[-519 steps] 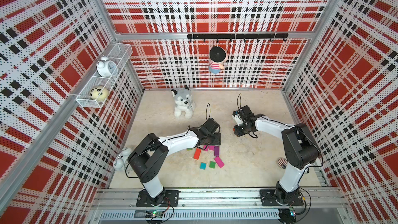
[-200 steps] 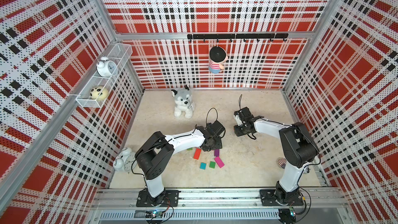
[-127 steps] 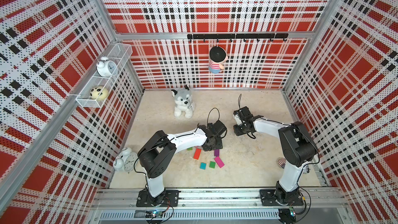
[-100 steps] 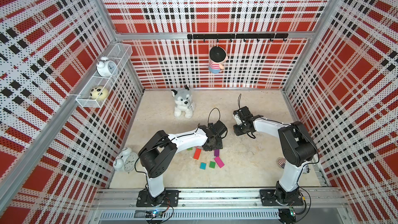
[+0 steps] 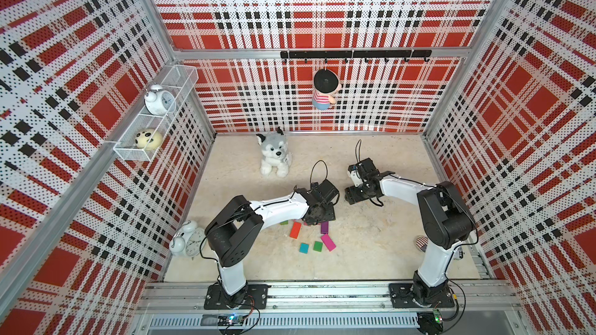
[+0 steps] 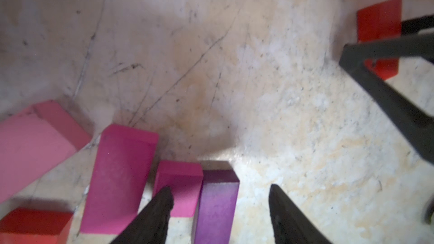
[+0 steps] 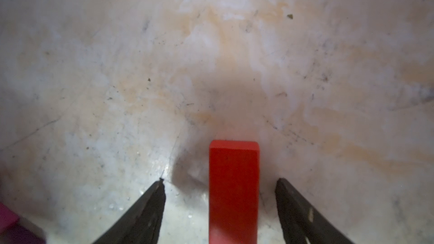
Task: Assemble the number 7 with building blocks
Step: Place the building block at the center of the board, then pick up the building block from the center of the board.
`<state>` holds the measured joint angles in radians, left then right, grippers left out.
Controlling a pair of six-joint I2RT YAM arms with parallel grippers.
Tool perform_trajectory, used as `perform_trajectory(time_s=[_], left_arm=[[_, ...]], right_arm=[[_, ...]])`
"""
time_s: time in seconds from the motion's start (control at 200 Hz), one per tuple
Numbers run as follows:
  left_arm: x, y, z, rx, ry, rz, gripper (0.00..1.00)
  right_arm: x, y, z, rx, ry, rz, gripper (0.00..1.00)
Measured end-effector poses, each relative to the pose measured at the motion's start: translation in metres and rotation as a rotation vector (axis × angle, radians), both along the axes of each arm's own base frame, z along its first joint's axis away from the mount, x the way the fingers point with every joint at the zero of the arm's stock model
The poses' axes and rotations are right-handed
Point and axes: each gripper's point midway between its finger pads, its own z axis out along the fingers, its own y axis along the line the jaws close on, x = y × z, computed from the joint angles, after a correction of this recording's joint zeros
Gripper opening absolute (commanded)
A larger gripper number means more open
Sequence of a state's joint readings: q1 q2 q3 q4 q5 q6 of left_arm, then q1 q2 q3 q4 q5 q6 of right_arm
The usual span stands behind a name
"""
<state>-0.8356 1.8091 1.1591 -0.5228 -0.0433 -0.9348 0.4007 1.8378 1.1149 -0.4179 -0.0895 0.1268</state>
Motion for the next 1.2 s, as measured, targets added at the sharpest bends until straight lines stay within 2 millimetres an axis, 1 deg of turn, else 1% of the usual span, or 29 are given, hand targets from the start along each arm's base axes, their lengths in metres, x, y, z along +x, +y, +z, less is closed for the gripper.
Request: perform_trajectory(time_s=[0.03,0.075,0.115,0.18,0.246,0.311,0.351,0.396,0.471,0.531,0.601,0.691,0.757,0.822,0.937,1.017,1.122,1.198], left_arm=[[0.003,0.002,0.001,0.003,-0.005,0.008,0.73],[0.009,0.007,0.002,0.007,-0.015,0.022,0.76],[0.014,0.011,0.004,0.01,-0.023,0.031,0.78],[0.022,0.018,0.011,0.009,-0.044,0.046,0.82],[0.03,0.026,0.024,-0.001,-0.077,0.066,0.84],[0.039,0.034,0.042,-0.021,-0.12,0.085,0.87],[0.045,0.039,0.053,-0.033,-0.146,0.096,0.88],[0.052,0.048,0.065,-0.043,-0.177,0.112,0.88],[0.065,0.069,0.08,-0.056,-0.222,0.152,0.89],[0.074,0.094,0.086,-0.055,-0.25,0.197,0.89],[0.08,0.127,0.084,-0.049,-0.266,0.256,0.89],[0.079,0.169,0.075,-0.028,-0.261,0.325,0.89],[0.075,0.188,0.071,-0.014,-0.257,0.353,0.89],[0.07,0.195,0.068,-0.012,-0.256,0.357,0.89],[0.059,0.199,0.06,-0.022,-0.247,0.352,0.89],[0.051,0.2,0.053,-0.028,-0.233,0.348,0.89],[0.043,0.203,0.045,-0.035,-0.215,0.352,0.89],[0.04,0.208,0.044,-0.038,-0.214,0.362,0.89]], right_arm=[[-0.002,0.0,0.002,-0.001,-0.004,0.009,0.93],[-0.007,0.0,0.006,-0.004,-0.018,0.029,0.96],[-0.011,0.0,0.014,-0.004,-0.039,0.047,0.97],[-0.019,0.003,0.033,0.0,-0.098,0.087,0.98],[-0.026,0.015,0.056,0.016,-0.172,0.144,0.98],[-0.035,0.034,0.076,0.038,-0.243,0.226,0.96],[-0.041,0.045,0.082,0.051,-0.268,0.276,0.95],[-0.048,0.057,0.084,0.061,-0.283,0.335,0.94],[-0.064,0.076,0.079,0.06,-0.283,0.438,0.91],[-0.076,0.088,0.071,0.055,-0.27,0.512,0.89],[-0.086,0.103,0.06,0.058,-0.243,0.588,0.86],[-0.094,0.121,0.048,0.065,-0.212,0.664,0.83],[-0.096,0.133,0.041,0.065,-0.199,0.708,0.81],[-0.098,0.144,0.037,0.065,-0.193,0.745,0.79],[-0.099,0.158,0.029,0.063,-0.184,0.796,0.73],[-0.101,0.162,0.021,0.054,-0.162,0.819,0.69],[-0.103,0.161,0.009,0.032,-0.131,0.841,0.68],[-0.107,0.159,0.002,0.017,-0.112,0.859,0.68]])
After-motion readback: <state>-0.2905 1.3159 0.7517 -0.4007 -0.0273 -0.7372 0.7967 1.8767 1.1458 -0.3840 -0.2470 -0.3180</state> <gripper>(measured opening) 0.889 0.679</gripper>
